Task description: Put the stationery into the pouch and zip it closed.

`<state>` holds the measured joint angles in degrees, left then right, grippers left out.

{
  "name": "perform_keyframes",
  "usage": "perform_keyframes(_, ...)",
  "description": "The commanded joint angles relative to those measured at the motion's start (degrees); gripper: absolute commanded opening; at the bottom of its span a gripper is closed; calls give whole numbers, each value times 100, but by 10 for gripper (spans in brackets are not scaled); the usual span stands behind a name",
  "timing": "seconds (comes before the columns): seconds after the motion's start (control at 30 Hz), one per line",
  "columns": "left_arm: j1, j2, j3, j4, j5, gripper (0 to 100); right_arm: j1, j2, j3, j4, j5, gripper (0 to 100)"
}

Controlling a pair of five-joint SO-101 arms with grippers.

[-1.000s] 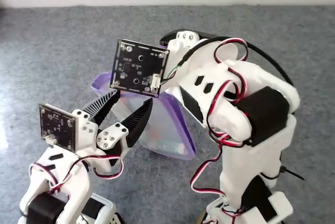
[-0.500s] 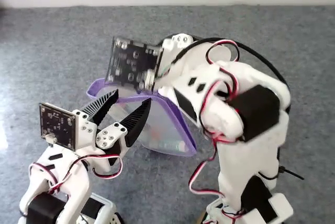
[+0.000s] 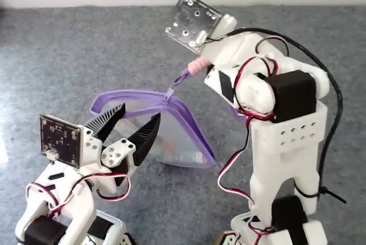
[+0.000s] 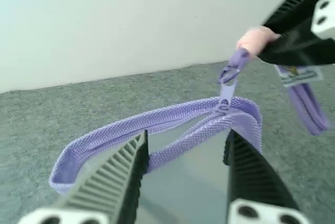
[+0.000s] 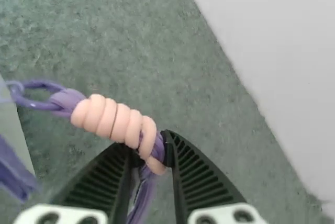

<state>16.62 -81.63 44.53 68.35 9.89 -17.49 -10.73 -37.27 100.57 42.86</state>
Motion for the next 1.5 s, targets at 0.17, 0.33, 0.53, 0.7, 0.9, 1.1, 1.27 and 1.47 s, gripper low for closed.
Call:
perform_keyframes(0.17,-440,0,189,114,-369,228,690,-954,1178,224,-70,9)
perform_keyframes(0.33,-404,44,286,-97,-396,228,743,-1622,1881,224,-62,9)
perform_keyframes(0.53,-440,9,910,-853,-730,228,1156,-2615,2954,224,343,9)
perform_keyframes(0.7,-440,44,1314,-1371,-721,228,1525,-3468,3701,224,879,9)
perform_keyframes(0.9,-396,9,1358,-1398,-695,228,1631,-4303,4062,207,1081,9)
perform_keyframes(1.1,97,18,1015,-1046,-686,228,1138,-4919,4044,171,1248,9)
perform_keyframes(1.27,18,0,945,-941,-712,228,1218,-5112,4070,-101,1257,9)
perform_keyframes(1.47,-290,0,664,-897,-686,228,1886,-5103,4519,-576,1248,9)
